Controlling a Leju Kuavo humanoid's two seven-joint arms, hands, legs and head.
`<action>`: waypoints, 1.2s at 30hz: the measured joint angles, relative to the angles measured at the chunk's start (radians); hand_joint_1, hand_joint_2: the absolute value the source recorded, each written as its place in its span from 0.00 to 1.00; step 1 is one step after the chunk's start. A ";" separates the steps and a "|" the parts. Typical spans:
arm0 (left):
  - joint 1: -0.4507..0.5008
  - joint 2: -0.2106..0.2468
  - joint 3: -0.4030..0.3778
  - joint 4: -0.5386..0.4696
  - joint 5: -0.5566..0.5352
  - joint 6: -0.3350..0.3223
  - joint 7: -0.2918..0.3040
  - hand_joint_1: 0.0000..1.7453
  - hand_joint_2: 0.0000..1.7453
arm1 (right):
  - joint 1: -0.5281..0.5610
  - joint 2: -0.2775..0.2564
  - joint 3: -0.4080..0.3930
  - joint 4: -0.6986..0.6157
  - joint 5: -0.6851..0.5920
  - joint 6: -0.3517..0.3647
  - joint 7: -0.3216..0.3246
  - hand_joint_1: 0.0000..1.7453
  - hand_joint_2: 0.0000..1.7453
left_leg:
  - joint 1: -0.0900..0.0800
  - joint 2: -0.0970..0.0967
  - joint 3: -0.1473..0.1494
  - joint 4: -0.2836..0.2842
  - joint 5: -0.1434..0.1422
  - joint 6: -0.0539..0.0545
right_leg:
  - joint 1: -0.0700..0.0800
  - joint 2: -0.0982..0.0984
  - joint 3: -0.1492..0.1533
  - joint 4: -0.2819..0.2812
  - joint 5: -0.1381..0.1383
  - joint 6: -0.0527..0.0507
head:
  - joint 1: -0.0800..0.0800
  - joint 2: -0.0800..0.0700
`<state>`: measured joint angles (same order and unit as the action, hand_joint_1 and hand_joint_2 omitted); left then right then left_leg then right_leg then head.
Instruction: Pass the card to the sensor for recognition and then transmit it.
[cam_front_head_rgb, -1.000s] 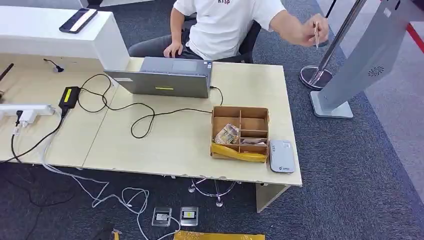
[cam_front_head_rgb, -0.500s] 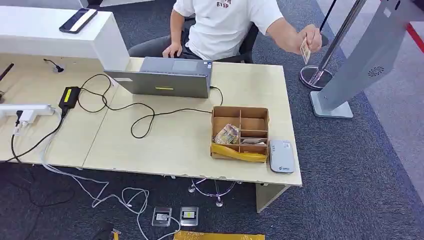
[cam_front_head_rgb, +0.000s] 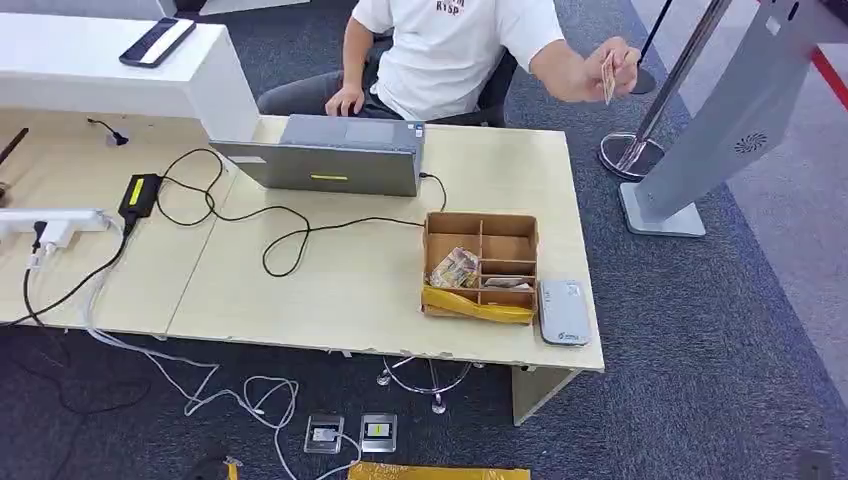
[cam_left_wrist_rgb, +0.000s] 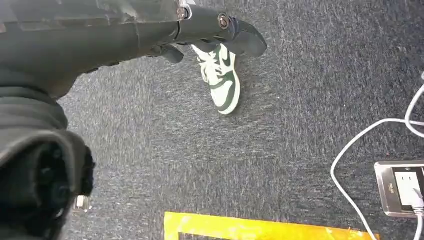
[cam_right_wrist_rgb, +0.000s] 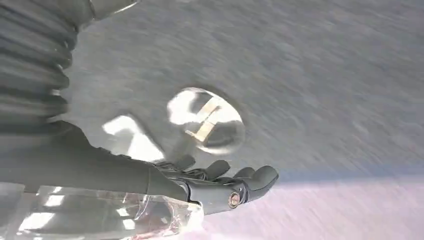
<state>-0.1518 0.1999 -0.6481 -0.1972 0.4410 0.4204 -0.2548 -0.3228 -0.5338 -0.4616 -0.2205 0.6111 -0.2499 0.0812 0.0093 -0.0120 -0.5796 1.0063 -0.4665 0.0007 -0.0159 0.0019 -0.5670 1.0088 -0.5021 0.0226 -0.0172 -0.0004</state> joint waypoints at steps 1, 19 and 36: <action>0.000 0.002 0.000 0.000 -0.001 -0.001 -0.002 0.00 0.00 | -0.022 -0.021 0.000 -0.005 0.001 -0.003 -0.012 0.00 1.00 | 0.000 0.000 0.000 0.000 0.000 0.000 | 0.000 0.000 0.000 0.000 0.000 0.000 | 0.000 0.000; -0.001 0.006 -0.006 0.000 -0.003 -0.005 -0.029 0.00 0.00 | -0.501 -0.257 0.089 -0.088 0.133 0.009 -0.155 0.00 1.00 | -0.004 -0.002 -0.004 0.000 0.002 0.003 | -0.004 -0.001 -0.002 0.004 0.001 0.001 | 0.000 0.000; -0.007 0.013 -0.006 0.000 -0.018 0.000 -0.046 0.00 0.00 | -1.140 -0.126 0.490 -0.169 0.312 0.030 -0.303 0.00 1.00 | -0.003 -0.005 -0.008 0.000 0.006 0.003 | -0.003 -0.004 -0.008 0.007 0.002 0.000 | 0.000 0.000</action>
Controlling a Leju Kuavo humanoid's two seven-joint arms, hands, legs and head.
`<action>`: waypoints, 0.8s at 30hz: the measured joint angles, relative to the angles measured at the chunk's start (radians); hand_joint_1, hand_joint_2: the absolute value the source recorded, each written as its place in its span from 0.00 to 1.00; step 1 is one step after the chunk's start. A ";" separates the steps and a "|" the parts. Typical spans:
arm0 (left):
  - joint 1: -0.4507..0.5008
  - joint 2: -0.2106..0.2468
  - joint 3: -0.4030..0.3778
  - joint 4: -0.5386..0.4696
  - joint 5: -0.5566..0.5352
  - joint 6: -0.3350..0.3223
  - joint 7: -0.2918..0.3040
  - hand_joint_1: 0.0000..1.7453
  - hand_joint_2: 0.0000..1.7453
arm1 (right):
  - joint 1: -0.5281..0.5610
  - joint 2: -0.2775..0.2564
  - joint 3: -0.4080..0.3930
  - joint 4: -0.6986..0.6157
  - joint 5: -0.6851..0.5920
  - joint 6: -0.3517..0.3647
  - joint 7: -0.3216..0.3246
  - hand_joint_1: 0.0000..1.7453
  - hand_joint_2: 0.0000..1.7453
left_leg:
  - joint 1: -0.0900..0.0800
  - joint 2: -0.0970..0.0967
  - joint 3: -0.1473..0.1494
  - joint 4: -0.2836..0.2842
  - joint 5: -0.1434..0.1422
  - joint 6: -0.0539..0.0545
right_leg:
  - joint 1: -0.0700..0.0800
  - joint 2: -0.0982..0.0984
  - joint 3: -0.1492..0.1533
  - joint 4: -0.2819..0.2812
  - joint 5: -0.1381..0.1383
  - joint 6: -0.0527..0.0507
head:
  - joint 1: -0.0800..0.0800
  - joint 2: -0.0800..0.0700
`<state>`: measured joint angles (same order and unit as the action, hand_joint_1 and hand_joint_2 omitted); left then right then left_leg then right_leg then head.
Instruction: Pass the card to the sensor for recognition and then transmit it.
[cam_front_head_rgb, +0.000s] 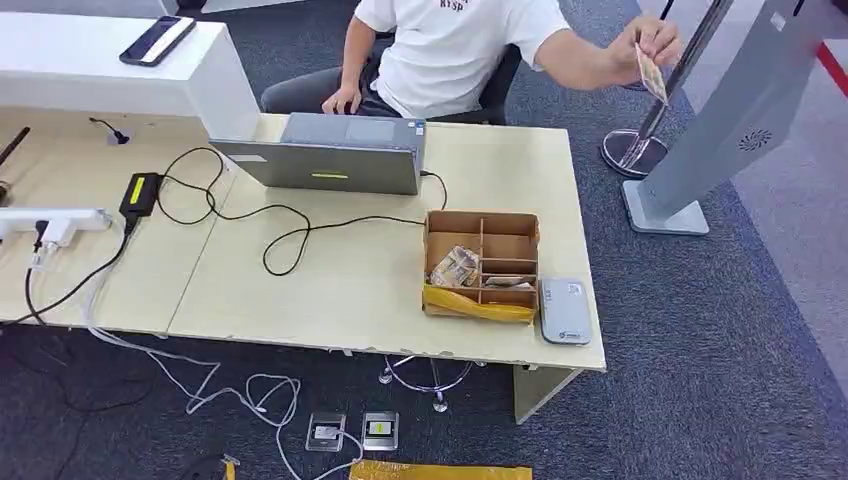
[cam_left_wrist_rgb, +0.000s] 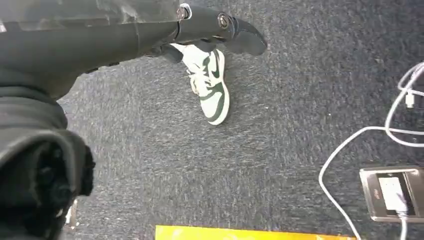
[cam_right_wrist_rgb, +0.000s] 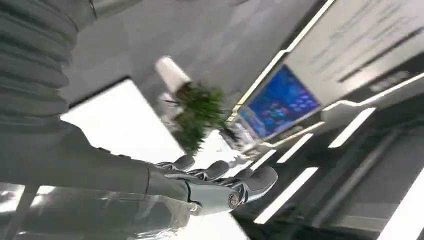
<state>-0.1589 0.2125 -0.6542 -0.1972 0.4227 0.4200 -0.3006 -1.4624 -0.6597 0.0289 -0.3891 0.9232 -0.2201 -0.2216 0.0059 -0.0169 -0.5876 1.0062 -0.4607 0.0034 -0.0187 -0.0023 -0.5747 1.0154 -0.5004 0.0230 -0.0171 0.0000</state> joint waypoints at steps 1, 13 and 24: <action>0.000 -0.002 0.000 0.000 -0.001 0.000 0.000 0.00 0.00 | -0.026 0.029 0.035 0.000 0.000 0.012 -0.005 0.00 1.00 | 0.002 0.001 0.001 0.000 0.000 0.000 | 0.001 0.000 0.001 0.000 0.000 0.000 | 0.000 0.000; 0.001 -0.003 0.000 0.000 -0.016 -0.002 -0.010 0.00 0.00 | -0.015 0.217 0.259 -0.016 -0.037 -0.103 -0.086 0.00 1.00 | 0.003 -0.001 0.001 0.000 0.002 -0.003 | 0.003 0.000 0.001 0.000 0.000 -0.001 | 0.000 0.000; -0.009 0.006 -0.001 0.000 -0.034 -0.024 -0.010 0.00 0.00 | 0.116 0.362 0.385 -0.060 -0.083 -0.121 -0.138 0.00 1.00 | 0.005 0.000 0.001 0.000 0.002 -0.004 | 0.005 0.002 0.001 0.000 0.001 -0.002 | 0.000 0.000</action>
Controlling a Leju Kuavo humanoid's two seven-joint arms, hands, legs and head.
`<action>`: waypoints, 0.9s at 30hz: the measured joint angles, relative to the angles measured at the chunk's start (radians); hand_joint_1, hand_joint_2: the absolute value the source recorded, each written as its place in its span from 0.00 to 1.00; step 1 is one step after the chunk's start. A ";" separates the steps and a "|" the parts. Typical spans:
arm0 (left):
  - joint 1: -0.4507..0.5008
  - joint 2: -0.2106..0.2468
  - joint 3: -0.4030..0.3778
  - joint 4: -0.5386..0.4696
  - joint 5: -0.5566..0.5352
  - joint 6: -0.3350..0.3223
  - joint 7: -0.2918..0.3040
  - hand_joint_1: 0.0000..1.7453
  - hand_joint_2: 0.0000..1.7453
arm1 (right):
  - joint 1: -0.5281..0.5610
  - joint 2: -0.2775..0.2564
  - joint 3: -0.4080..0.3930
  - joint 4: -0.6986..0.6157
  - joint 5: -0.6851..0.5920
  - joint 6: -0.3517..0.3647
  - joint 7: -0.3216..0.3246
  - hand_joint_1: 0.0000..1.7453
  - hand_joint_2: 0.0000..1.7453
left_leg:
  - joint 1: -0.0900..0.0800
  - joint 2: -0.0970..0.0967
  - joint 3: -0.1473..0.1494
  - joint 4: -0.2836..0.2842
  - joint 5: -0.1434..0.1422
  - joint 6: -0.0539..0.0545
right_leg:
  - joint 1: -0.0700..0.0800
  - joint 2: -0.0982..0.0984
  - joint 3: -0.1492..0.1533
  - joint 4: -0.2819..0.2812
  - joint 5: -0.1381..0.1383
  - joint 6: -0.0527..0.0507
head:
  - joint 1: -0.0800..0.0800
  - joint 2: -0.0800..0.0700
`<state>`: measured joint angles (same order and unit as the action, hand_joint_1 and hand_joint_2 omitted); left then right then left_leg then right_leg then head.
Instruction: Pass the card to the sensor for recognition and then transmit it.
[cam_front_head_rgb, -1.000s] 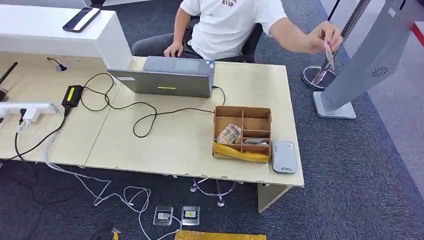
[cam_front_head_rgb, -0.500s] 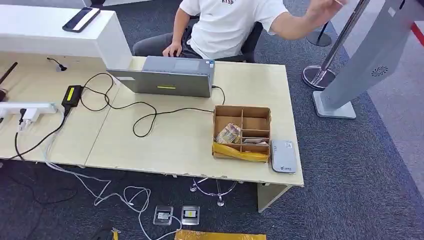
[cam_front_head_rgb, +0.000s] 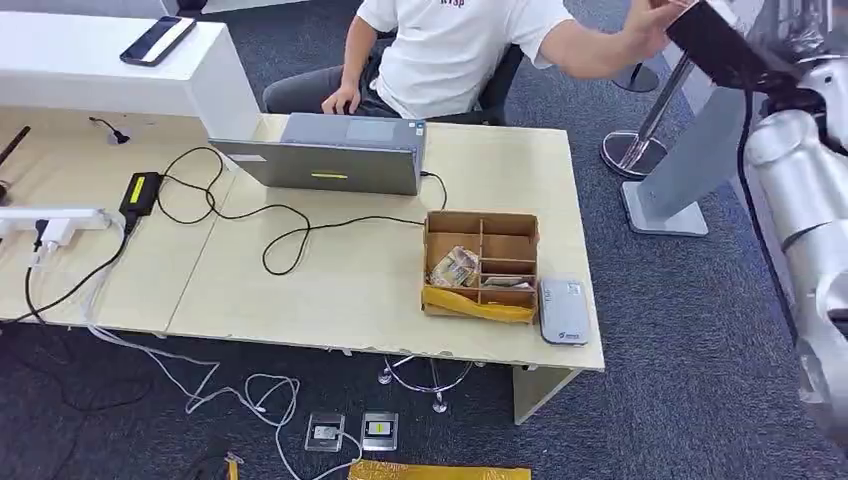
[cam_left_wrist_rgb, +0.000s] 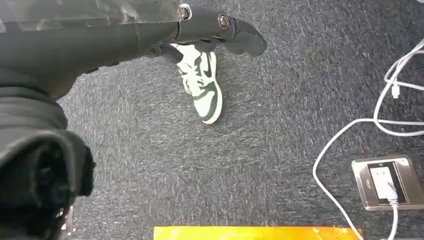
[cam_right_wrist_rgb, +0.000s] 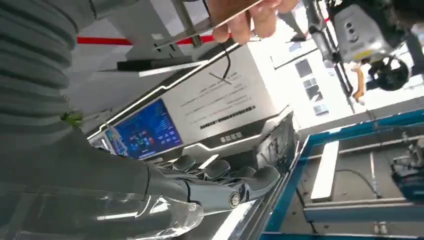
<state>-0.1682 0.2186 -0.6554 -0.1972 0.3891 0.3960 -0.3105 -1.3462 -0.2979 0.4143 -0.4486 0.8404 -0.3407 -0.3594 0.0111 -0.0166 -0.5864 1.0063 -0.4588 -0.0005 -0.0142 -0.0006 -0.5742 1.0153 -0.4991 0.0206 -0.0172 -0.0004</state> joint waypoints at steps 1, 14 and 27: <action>-0.001 0.000 0.000 0.000 0.001 0.000 0.000 0.00 0.00 | 0.012 0.012 0.010 -0.005 -0.006 0.003 -0.008 0.00 1.00 | 0.000 0.000 0.000 0.000 0.000 0.000 | 0.000 0.000 0.000 0.000 0.000 0.000 | 0.000 0.000; 0.000 0.010 0.000 0.000 0.006 0.000 0.000 0.00 0.00 | 0.107 0.116 0.110 -0.035 -0.026 0.023 -0.018 0.00 1.00 | 0.000 -0.001 0.000 0.000 0.000 0.000 | 0.000 -0.001 0.000 0.000 0.000 0.000 | 0.000 0.000; 0.000 0.011 0.000 0.000 -0.001 -0.006 0.006 0.00 0.00 | 0.180 0.124 0.146 -0.061 -0.050 0.051 -0.004 0.00 1.00 | 0.000 -0.001 0.000 0.000 0.000 0.000 | 0.000 -0.002 0.000 0.000 0.000 0.000 | 0.001 0.000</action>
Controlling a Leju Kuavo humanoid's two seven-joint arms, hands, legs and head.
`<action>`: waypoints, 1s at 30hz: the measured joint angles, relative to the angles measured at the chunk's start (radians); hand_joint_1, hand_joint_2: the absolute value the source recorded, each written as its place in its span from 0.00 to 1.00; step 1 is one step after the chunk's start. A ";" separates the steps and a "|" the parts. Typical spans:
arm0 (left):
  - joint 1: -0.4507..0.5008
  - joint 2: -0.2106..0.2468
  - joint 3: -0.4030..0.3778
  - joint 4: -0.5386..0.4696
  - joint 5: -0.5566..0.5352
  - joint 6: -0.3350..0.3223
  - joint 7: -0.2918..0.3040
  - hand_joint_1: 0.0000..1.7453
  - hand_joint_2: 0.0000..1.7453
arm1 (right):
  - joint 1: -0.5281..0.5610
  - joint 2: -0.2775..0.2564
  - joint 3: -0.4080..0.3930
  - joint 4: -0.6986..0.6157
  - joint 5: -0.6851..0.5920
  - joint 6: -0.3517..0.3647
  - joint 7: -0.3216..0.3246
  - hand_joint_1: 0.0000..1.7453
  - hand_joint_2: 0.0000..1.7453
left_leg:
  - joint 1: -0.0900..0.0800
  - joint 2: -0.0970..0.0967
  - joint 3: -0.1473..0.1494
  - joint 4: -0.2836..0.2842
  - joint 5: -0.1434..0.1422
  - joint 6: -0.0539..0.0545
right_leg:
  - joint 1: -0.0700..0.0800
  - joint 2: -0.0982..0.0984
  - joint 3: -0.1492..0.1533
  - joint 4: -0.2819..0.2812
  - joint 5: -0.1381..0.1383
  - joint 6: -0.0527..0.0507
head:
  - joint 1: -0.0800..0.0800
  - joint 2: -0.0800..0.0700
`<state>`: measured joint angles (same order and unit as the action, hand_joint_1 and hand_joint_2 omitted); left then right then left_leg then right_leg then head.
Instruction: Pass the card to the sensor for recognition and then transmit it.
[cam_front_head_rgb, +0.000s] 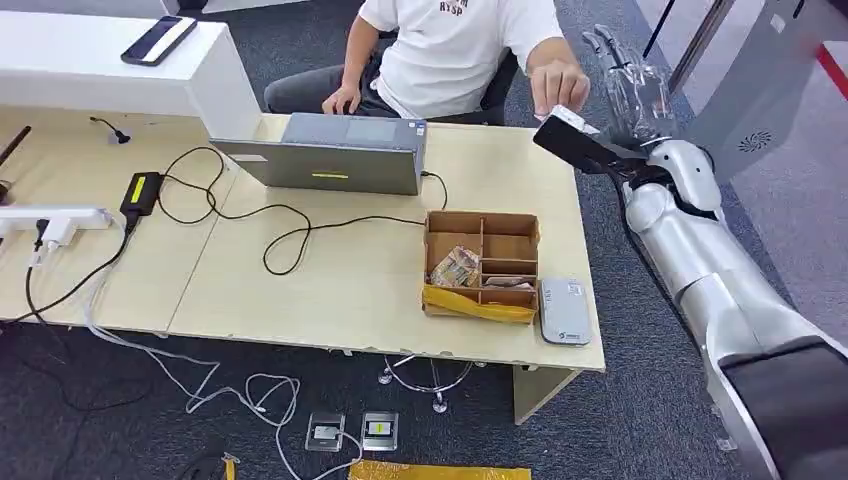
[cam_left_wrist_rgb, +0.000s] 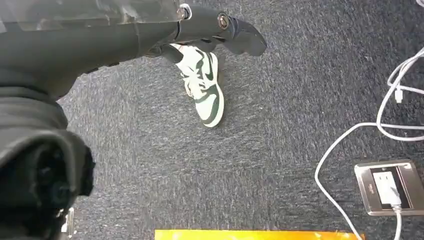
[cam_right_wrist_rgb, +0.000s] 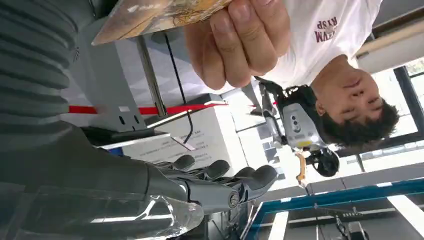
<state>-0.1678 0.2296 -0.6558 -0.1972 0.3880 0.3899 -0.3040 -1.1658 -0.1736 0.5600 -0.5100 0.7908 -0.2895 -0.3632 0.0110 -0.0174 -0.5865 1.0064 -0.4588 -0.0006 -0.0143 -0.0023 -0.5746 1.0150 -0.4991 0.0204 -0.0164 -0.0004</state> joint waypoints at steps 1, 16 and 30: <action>0.000 0.000 0.000 0.000 0.000 -0.003 0.001 0.00 0.00 | 0.003 0.000 0.001 -0.001 -0.001 0.004 0.003 0.00 1.00 | 0.000 0.000 0.000 0.000 0.000 0.000 | 0.000 0.000 0.000 0.000 0.000 0.000 | 0.000 0.000; 0.000 0.000 0.000 0.000 -0.001 -0.004 0.005 0.00 0.00 | 0.015 0.000 0.019 -0.015 -0.006 0.012 0.006 0.00 1.00 | 0.000 0.000 0.000 0.000 0.000 0.000 | 0.000 0.000 0.000 0.000 0.000 0.000 | 0.000 0.000; 0.000 0.000 0.000 0.000 -0.001 -0.006 0.006 0.00 0.00 | 0.015 0.000 0.029 -0.021 -0.004 0.045 0.014 1.00 1.00 | 0.000 0.000 0.000 0.000 0.000 0.000 | 0.000 0.000 0.000 0.000 0.000 0.000 | 0.000 0.000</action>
<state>-0.1682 0.2296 -0.6561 -0.1972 0.3872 0.3834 -0.2975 -1.1506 -0.1736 0.5890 -0.5314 0.7866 -0.2449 -0.3487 0.0110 -0.0170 -0.5865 1.0065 -0.4588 -0.0006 -0.0143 -0.0020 -0.5748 1.0149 -0.4991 0.0203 -0.0168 -0.0004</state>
